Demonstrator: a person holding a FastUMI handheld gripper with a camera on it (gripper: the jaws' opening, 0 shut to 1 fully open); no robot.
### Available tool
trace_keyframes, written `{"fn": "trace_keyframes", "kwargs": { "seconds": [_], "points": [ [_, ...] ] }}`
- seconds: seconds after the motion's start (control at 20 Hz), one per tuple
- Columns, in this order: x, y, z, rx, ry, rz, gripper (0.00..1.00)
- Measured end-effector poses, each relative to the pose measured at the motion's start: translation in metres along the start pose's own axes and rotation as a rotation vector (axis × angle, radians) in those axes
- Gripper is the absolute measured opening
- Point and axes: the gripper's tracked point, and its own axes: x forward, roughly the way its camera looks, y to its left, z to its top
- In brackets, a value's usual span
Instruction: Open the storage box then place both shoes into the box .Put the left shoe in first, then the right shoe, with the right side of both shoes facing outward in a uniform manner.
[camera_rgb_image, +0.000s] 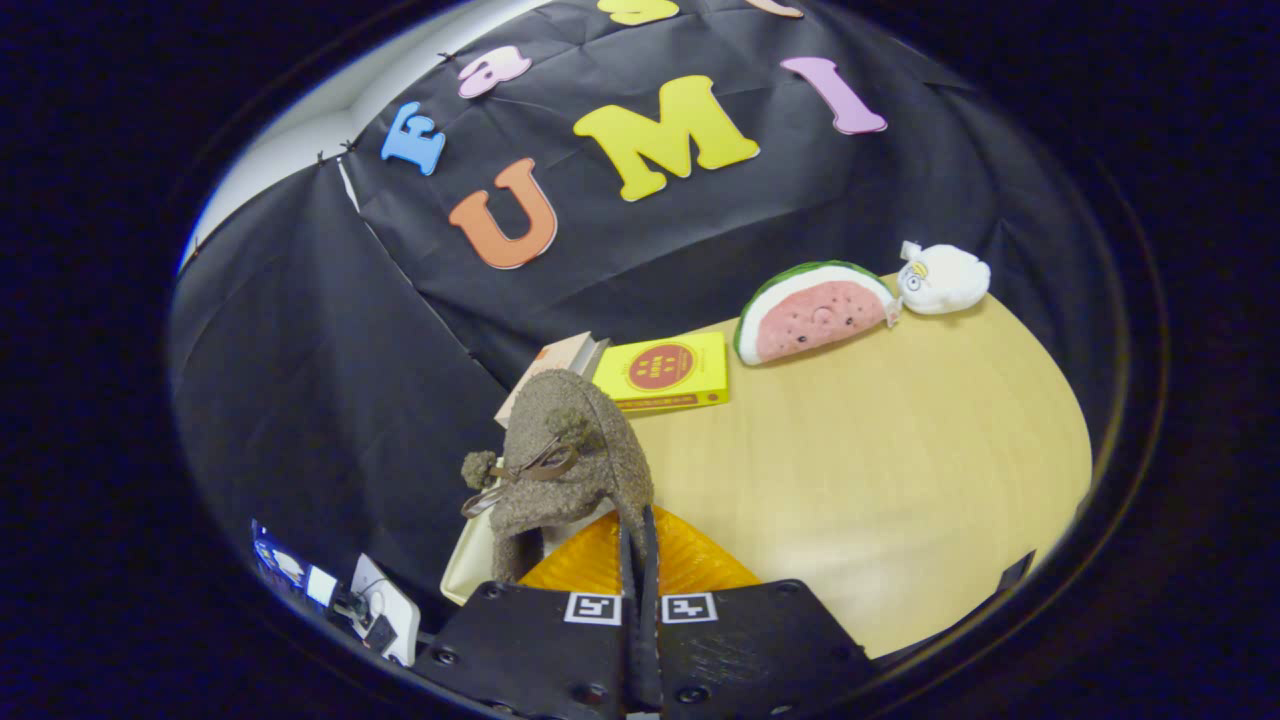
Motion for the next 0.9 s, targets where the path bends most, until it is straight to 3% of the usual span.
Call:
{"fn": "trace_keyframes", "kwargs": {
  "seconds": [0.2,0.4,0.9],
  "points": [
    [0.029,0.063,-0.012,0.002,-0.018,0.008,0.00],
    [0.060,0.096,-0.026,0.022,-0.036,-0.026,0.00],
    [0.109,0.081,-0.065,0.094,-0.146,-0.231,0.00]
  ]
}}
